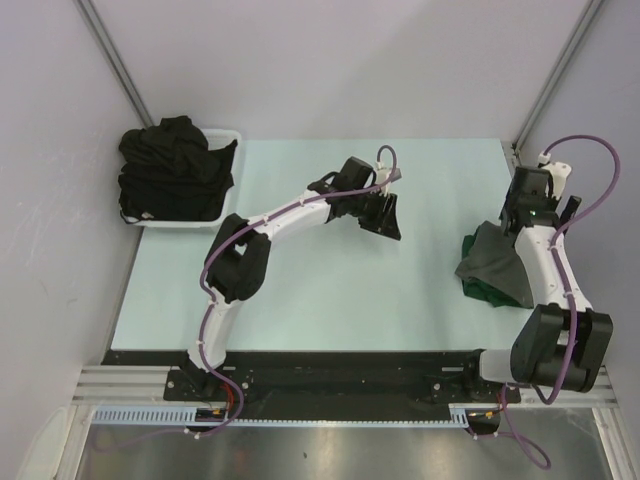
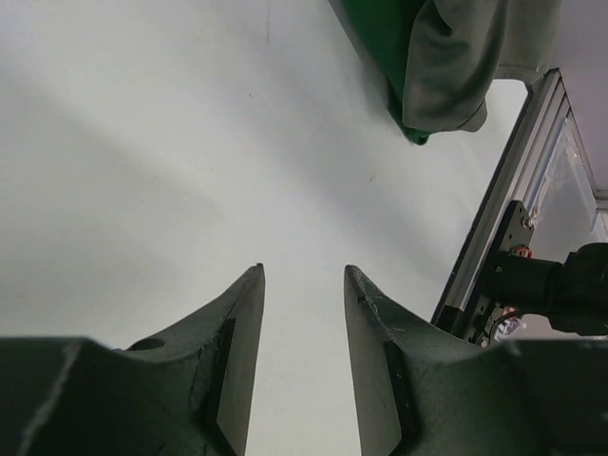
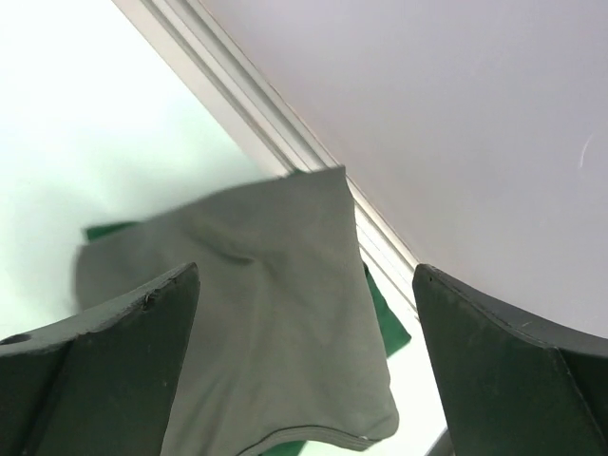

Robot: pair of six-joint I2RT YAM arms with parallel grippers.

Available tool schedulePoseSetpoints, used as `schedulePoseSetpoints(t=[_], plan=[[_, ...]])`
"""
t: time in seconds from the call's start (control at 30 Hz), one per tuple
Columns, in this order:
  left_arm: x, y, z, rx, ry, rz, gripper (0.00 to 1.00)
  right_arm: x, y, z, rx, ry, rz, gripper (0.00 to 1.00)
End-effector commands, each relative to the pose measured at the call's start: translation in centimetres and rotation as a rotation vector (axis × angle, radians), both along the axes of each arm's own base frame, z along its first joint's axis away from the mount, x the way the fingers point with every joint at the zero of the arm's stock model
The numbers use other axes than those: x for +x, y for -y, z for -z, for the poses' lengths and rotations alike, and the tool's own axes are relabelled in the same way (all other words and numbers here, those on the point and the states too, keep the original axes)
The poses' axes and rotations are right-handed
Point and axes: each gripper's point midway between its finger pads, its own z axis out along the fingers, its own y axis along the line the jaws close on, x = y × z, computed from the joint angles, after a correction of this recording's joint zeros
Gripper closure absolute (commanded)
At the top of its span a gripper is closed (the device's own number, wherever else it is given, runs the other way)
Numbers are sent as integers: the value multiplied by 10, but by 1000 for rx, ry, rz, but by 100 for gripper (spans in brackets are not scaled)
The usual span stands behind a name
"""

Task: Fold and stack the t-shirts
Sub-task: Put the neatly folded tshirt into the corner of the board with both arms

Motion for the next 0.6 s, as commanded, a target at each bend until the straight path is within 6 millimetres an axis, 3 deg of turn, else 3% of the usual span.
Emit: schedulePoseSetpoints(t=[0.0,0.17,0.57], plan=[[2,-5,-38,-50,74,12,55,16,-5,-21,74,136,-37,0],[2,-8,-39,-37,86,7,55,22,-11,-4,161,111,-66,0],[-3,-22,-44,-9,104,-7,55,26,7,54,231,4,6,0]])
